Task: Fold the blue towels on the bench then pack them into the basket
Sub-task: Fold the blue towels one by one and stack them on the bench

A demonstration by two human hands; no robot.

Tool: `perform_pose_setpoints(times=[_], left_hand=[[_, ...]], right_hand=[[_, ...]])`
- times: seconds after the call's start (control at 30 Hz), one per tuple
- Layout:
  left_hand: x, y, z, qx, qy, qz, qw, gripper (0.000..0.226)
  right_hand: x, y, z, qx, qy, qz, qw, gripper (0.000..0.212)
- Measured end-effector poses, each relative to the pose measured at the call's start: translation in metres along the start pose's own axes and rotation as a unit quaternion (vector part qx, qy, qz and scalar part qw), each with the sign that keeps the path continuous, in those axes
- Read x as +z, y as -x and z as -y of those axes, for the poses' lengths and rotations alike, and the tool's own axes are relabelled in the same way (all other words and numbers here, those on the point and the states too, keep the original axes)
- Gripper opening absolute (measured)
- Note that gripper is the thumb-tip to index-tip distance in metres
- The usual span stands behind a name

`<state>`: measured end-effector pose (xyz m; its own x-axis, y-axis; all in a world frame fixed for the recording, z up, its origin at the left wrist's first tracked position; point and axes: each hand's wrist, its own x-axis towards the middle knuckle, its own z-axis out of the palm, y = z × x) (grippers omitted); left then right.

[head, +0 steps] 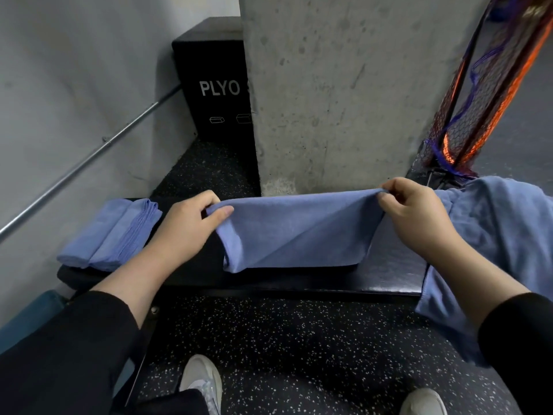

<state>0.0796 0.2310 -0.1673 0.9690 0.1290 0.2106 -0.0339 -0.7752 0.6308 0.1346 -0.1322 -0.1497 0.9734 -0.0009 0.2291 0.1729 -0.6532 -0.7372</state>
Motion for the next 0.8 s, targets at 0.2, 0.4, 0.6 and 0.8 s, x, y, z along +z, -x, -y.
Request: perform_pose_setpoints(times=[0.2, 0.4, 0.6, 0.8], left_hand=[[-0.01, -0.065, -0.026, -0.029, 0.112, -0.046, 0.992, 0.017], [-0.027, -0.117, -0.057, -0.064, 0.336, -0.095, 0.935, 0.017], [-0.033, -0.104, -0.055, 0.004, 0.338, -0.113, 0.934, 0.021], [0.006, -0.034, -0.006, 0.048, 0.122, -0.039, 0.991, 0.028]], right_hand=[[-0.004, -0.048, 0.033, 0.066, -0.108, -0.011, 0.992, 0.017], [-0.024, -0.092, 0.061, 0.0, -0.154, -0.06, 0.986, 0.012], [-0.033, -0.071, 0.05, -0.069, -0.106, -0.13, 0.983, 0.011], [0.003, -0.002, -0.019, -0.089, 0.009, -0.047, 0.995, 0.007]])
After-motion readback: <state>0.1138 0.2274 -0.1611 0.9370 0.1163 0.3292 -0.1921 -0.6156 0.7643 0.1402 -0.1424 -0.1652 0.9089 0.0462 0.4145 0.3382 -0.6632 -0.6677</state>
